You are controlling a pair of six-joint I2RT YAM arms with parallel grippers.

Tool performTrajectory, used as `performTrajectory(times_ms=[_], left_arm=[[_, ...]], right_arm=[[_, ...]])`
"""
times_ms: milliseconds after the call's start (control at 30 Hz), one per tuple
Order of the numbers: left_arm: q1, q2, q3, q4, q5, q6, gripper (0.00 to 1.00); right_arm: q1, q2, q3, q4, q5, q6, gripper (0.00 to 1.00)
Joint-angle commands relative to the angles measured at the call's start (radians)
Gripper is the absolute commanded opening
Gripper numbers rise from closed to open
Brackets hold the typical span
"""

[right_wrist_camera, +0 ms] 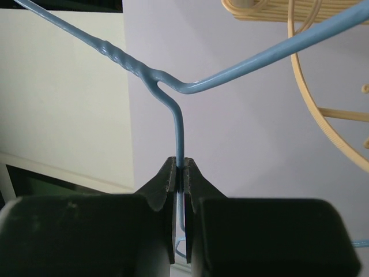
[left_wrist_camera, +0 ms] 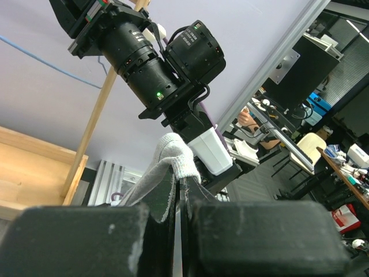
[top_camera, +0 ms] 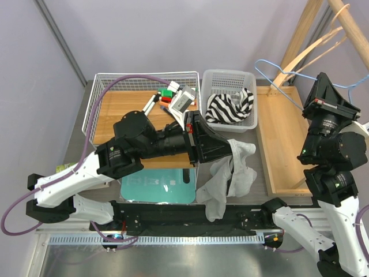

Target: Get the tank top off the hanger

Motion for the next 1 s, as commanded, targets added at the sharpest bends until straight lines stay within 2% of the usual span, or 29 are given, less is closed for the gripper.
performTrajectory(times_ms=[0,267,667,833,867,933,967], left_arm=[[-0.007,-0.005,0.045,0.062,0.025,-0.006,0.00],[-0.010,-0.013,0.040,0.056,0.020,-0.004,0.00],[-0.018,-0.005,0.042,0.054,0.016,-0.003,0.00],[-0.018,-0.001,0.042,0.054,0.011,0.005,0.00],[-0.018,0.001,0.043,0.054,0.010,0.005,0.00],[-0.018,0.010,0.048,0.054,0.010,0.008,0.00],[-0.018,0.011,0.046,0.054,0.010,0.008,0.00]], right_arm=[[0.002,-0.032,0.007,0.018,0.121,0.082,0.01],[0.002,-0.076,-0.029,-0.035,0.174,0.209,0.01],[0.003,-0.093,-0.109,-0.097,0.072,0.258,0.02],[0.002,-0.136,-0.152,-0.100,0.026,0.203,0.17],[0.000,-0.144,-0.170,-0.100,0.004,0.195,0.27],[0.002,-0.171,-0.186,-0.106,-0.052,0.163,0.41],[0.002,-0.182,-0.201,-0.109,-0.078,0.146,0.53]])
